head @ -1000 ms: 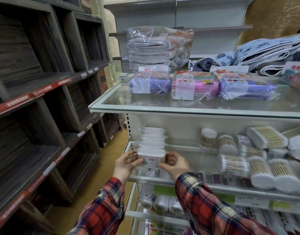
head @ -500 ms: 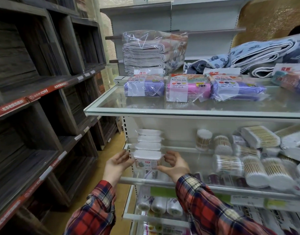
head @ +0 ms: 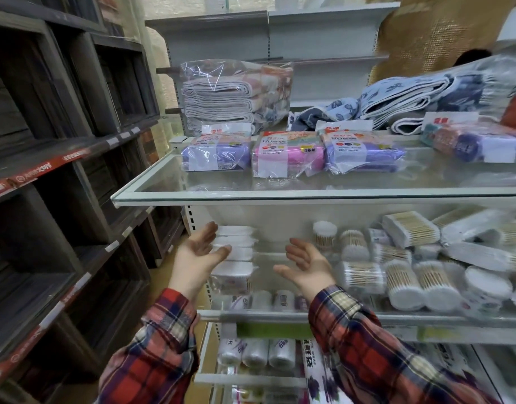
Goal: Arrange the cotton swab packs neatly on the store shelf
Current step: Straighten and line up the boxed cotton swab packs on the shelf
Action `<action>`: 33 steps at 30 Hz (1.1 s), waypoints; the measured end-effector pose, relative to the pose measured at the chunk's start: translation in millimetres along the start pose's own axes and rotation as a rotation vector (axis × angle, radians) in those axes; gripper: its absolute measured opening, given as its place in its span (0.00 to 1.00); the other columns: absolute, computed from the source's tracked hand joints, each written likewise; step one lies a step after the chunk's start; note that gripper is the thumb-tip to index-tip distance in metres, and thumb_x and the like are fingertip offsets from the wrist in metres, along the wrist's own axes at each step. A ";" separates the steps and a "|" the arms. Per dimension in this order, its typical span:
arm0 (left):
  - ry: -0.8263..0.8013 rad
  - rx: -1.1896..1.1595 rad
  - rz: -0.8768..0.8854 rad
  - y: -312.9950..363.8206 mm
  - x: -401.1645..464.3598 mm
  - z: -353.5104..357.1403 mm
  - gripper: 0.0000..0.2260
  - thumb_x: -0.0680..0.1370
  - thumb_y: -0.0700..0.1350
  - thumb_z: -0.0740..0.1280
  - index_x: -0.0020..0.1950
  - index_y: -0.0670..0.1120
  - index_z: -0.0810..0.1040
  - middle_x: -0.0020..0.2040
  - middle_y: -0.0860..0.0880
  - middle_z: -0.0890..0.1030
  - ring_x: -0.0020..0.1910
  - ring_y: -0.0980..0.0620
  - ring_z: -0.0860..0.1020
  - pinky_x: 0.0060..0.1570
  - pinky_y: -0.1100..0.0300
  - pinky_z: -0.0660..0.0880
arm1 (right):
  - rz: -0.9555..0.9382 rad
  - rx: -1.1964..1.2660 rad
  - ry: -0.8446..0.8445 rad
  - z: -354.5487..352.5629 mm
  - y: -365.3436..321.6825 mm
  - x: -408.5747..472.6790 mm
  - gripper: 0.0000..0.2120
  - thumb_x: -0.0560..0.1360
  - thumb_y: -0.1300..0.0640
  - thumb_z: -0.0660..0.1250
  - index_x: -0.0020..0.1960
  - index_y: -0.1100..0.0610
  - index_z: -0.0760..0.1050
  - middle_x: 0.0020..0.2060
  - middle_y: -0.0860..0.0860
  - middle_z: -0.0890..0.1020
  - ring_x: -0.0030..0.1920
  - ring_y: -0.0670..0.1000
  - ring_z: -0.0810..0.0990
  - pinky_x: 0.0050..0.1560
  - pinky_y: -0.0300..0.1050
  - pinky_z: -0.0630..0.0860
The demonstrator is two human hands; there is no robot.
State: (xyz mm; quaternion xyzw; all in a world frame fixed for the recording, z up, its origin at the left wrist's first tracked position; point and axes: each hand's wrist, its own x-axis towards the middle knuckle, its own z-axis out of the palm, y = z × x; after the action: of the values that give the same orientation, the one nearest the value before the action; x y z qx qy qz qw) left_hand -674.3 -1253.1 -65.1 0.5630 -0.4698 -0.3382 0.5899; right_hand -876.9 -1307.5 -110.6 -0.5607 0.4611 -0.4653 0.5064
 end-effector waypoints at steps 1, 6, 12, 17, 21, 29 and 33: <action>-0.021 0.005 0.008 3.2 -0.3 8.9 0.28 0.73 0.34 0.71 0.71 0.42 0.69 0.68 0.46 0.74 0.66 0.52 0.73 0.67 0.57 0.68 | -0.004 0.010 -0.001 -4.4 -3.0 -0.7 0.30 0.66 0.65 0.76 0.63 0.52 0.69 0.62 0.53 0.76 0.61 0.48 0.76 0.60 0.38 0.70; -0.132 0.001 -0.004 11.9 -2.8 58.5 0.27 0.74 0.33 0.70 0.72 0.41 0.68 0.69 0.44 0.74 0.66 0.52 0.73 0.64 0.60 0.69 | -0.030 0.062 0.032 -32.5 -19.4 -4.5 0.29 0.69 0.68 0.73 0.67 0.58 0.67 0.64 0.56 0.75 0.62 0.50 0.74 0.61 0.40 0.70; -0.247 -0.014 -0.028 18.1 -8.8 119.0 0.28 0.73 0.33 0.71 0.72 0.41 0.68 0.68 0.44 0.73 0.67 0.49 0.73 0.65 0.58 0.69 | -0.057 0.072 0.132 -79.5 -25.4 -9.1 0.26 0.70 0.67 0.72 0.65 0.60 0.68 0.61 0.55 0.76 0.59 0.49 0.75 0.59 0.39 0.71; -0.333 -0.044 -0.075 19.7 -14.2 167.2 0.28 0.73 0.33 0.71 0.71 0.42 0.68 0.68 0.45 0.74 0.63 0.52 0.74 0.64 0.61 0.69 | -0.055 0.066 0.263 -125.2 -20.6 -12.8 0.25 0.69 0.68 0.73 0.63 0.60 0.70 0.59 0.57 0.77 0.60 0.53 0.76 0.62 0.46 0.72; -0.399 -0.053 -0.111 19.3 -15.9 205.3 0.28 0.72 0.31 0.71 0.71 0.40 0.68 0.69 0.43 0.72 0.64 0.51 0.73 0.62 0.62 0.69 | -0.049 0.059 0.359 -162.9 -19.0 -13.7 0.27 0.68 0.71 0.73 0.64 0.65 0.69 0.59 0.60 0.76 0.60 0.54 0.75 0.61 0.47 0.72; -0.441 0.042 -0.113 23.9 -6.8 278.5 0.31 0.69 0.35 0.75 0.71 0.40 0.69 0.68 0.42 0.74 0.63 0.49 0.74 0.66 0.57 0.69 | -0.033 -0.093 0.523 -233.5 -13.1 -13.0 0.23 0.65 0.65 0.77 0.57 0.58 0.74 0.42 0.47 0.77 0.51 0.49 0.75 0.54 0.41 0.72; -0.459 0.070 -0.086 28.6 -3.6 300.2 0.28 0.72 0.35 0.73 0.70 0.38 0.69 0.65 0.43 0.75 0.59 0.53 0.73 0.60 0.63 0.68 | 0.002 -0.329 0.532 -250.1 -17.5 -6.3 0.27 0.66 0.57 0.77 0.62 0.55 0.73 0.54 0.53 0.80 0.56 0.50 0.77 0.62 0.45 0.73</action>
State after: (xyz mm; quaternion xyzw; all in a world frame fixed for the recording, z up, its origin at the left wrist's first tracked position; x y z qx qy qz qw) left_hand -959.9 -1349.9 -60.2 0.5110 -0.5786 -0.4655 0.4328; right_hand -1124.3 -1334.9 -80.0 -0.4933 0.6472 -0.5143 0.2707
